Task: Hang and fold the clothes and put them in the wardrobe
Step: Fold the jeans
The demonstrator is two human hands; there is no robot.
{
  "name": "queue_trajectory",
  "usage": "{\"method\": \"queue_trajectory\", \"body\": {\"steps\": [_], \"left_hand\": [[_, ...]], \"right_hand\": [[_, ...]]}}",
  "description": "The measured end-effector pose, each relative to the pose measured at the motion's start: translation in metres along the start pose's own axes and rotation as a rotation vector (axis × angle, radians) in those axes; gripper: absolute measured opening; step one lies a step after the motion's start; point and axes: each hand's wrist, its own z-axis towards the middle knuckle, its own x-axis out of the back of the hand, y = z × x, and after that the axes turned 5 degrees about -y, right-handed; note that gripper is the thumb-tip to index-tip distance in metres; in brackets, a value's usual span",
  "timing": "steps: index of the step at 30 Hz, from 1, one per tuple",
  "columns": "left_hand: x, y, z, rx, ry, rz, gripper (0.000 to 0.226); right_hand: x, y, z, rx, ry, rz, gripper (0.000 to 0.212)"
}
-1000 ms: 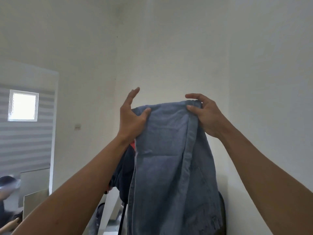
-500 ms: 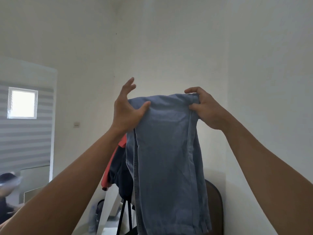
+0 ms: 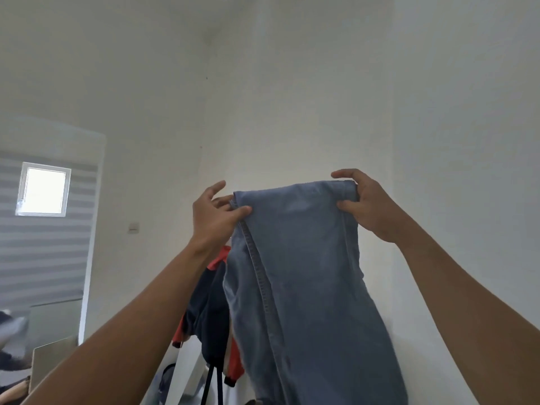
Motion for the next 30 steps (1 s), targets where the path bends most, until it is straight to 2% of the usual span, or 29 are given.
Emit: {"method": "queue_trajectory", "body": {"steps": [3,8,11,16,19,23,25,28,30], "left_hand": [[-0.005,0.008,0.006,-0.06,0.015,0.009,0.074],[0.0,0.012,0.019,-0.095,0.029,0.123,0.067],[0.008,0.015,0.021,-0.104,0.031,0.21,0.064],[0.015,0.02,0.019,-0.166,0.075,0.399,0.048],[0.018,0.02,0.018,-0.203,0.069,0.372,0.044],[0.017,0.022,0.015,-0.273,0.03,0.222,0.031],[0.012,0.027,0.015,-0.36,0.015,0.273,0.028],[0.005,0.034,0.016,-0.435,0.019,0.357,0.047],[0.003,0.039,0.018,-0.426,0.042,0.359,0.053]], "right_hand": [[-0.003,0.01,-0.004,-0.009,-0.003,-0.037,0.054],[-0.013,0.016,-0.006,0.006,-0.008,-0.064,0.035],[-0.016,0.014,-0.002,0.034,-0.007,-0.197,0.037],[-0.025,0.008,0.007,0.077,0.063,-0.339,0.034],[-0.03,0.009,0.006,0.087,0.16,-0.467,0.035],[-0.039,0.0,-0.004,0.179,0.252,-0.185,0.038],[-0.04,-0.004,-0.006,0.195,0.216,-0.049,0.049],[-0.036,-0.01,-0.006,0.235,0.138,0.061,0.064],[-0.034,-0.014,-0.006,0.296,0.219,0.062,0.055]]}}
